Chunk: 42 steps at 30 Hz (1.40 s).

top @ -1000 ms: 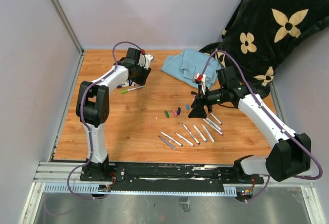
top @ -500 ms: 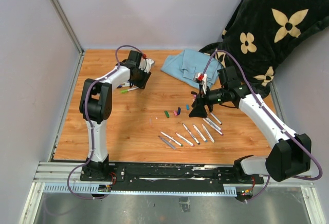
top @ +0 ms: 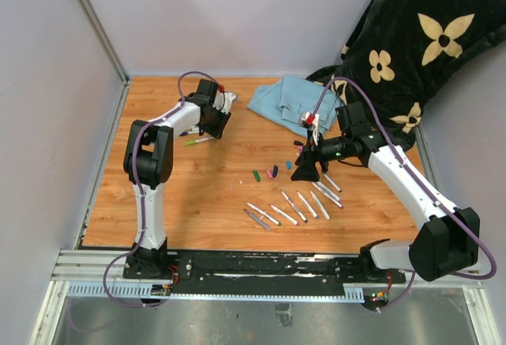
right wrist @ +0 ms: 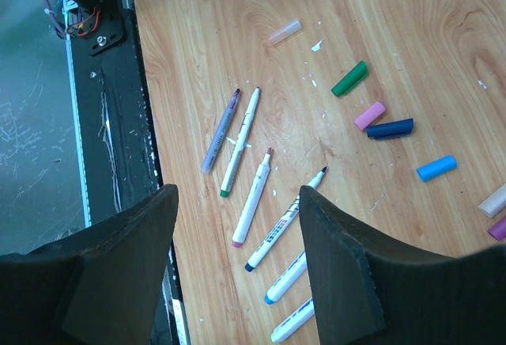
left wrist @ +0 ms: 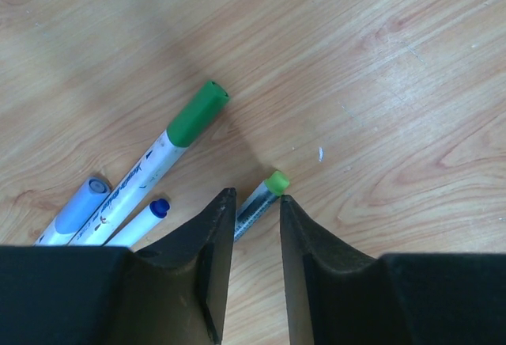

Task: Open the pen caps
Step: Pick up the pen from the center of the board.

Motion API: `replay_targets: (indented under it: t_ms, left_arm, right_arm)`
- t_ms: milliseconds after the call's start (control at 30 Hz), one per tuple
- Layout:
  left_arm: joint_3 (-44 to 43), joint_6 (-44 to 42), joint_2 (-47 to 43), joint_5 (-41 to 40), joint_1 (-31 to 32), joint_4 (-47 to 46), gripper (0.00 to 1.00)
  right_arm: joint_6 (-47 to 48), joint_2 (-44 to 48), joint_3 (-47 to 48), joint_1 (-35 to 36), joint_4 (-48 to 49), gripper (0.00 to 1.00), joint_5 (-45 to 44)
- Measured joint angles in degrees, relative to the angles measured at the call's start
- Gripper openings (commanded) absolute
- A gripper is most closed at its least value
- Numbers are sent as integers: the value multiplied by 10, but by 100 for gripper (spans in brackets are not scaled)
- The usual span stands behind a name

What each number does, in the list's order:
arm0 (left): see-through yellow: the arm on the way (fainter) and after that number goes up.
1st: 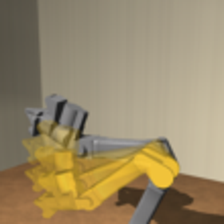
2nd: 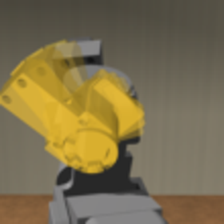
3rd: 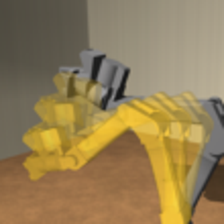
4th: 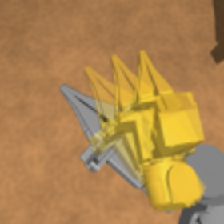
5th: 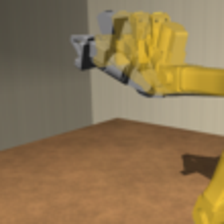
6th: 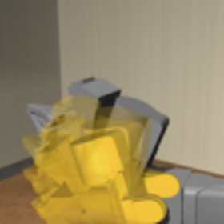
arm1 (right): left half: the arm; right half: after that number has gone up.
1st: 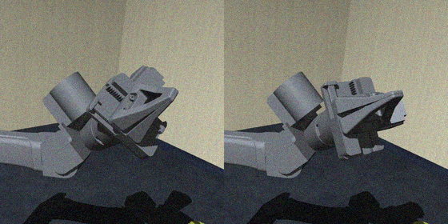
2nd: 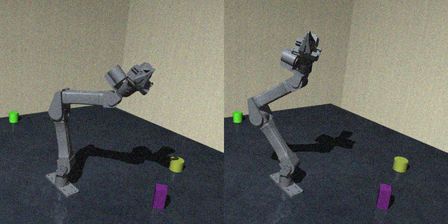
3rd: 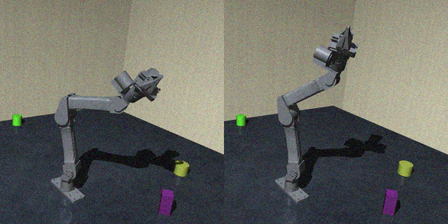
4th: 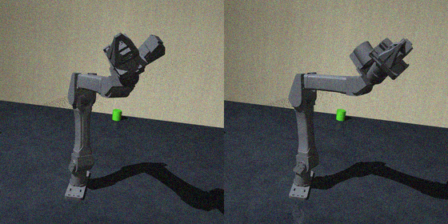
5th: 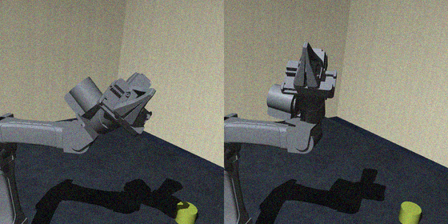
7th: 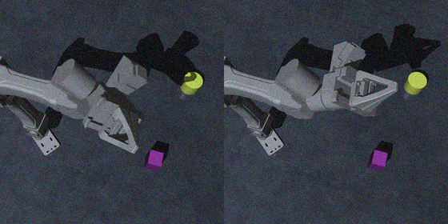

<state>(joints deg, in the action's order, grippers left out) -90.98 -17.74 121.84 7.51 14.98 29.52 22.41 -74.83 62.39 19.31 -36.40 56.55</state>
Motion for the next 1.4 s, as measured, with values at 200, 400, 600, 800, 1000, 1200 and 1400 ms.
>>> replay_targets:
  t_ms: [200, 400, 600, 800, 1000, 1200, 1400]
  left_arm:
    - [3, 5, 0, 0, 0, 0, 24]
    - [26, 29, -12, -2, 0, -10, 22]
    - [70, 81, -45, -13, 0, -5, 26]
    - [132, 131, -90, -40, 6, 2, 37]
    - [174, 155, -121, -81, 26, 12, 35]
    - [190, 164, -133, -94, 33, 19, 12]
    - [190, 165, -134, -94, 32, 19, 1]
  right_arm:
    - [0, 0, 0, 0, 0, 64, 0]
    - [0, 1, 0, 0, 0, 64, 1]
    - [0, 7, 0, 0, 0, 64, 5]
    - [0, 8, 0, 0, 0, 64, 9]
    - [0, 8, 0, 0, 0, 64, 9]
    - [0, 8, 0, 0, 0, 64, 10]
    - [0, 8, 0, 0, 0, 64, 10]
